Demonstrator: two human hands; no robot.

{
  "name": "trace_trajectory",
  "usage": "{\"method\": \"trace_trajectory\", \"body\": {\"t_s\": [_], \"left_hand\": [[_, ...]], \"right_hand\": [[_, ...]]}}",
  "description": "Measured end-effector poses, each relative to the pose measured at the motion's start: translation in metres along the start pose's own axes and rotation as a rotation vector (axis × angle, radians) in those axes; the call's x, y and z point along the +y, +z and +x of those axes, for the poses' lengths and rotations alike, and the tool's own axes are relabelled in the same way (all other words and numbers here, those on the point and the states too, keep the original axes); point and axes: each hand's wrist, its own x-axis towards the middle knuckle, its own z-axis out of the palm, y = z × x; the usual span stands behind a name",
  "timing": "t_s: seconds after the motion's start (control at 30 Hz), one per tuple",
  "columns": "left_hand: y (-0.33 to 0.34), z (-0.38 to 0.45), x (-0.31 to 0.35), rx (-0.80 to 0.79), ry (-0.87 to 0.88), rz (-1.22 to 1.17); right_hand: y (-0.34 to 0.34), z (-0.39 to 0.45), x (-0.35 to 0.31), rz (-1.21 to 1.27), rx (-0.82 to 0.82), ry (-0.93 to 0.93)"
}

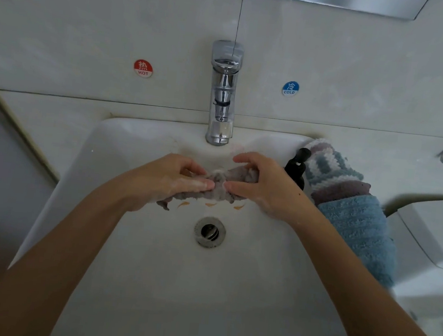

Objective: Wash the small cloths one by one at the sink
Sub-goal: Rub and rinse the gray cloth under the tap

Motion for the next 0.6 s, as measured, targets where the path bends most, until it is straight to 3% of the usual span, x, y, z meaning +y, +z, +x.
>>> {"method": "trace_trajectory", "body": {"t_s": [0.17,0.3,0.47,0.6], "left_hand": [[-0.007,-0.002,-0.004,-0.046,0.046,0.056],[-0.009,0.001,-0.005,0.019,0.076,-0.024],[-0.007,-0.001,-0.004,0.133,0.07,-0.129],[0.002,0.004,0.0,0.323,0.097,-0.146]], "right_hand": [[0.002,-0.001,0.0,-0.143,-0.014,-0.007],[0.002,0.0,0.0,-0.089,0.012,0.011],[0.001,0.0,-0.001,0.397,0.056,-0.014],[0.01,0.002,-0.001,0.5,0.187,-0.064]]}}
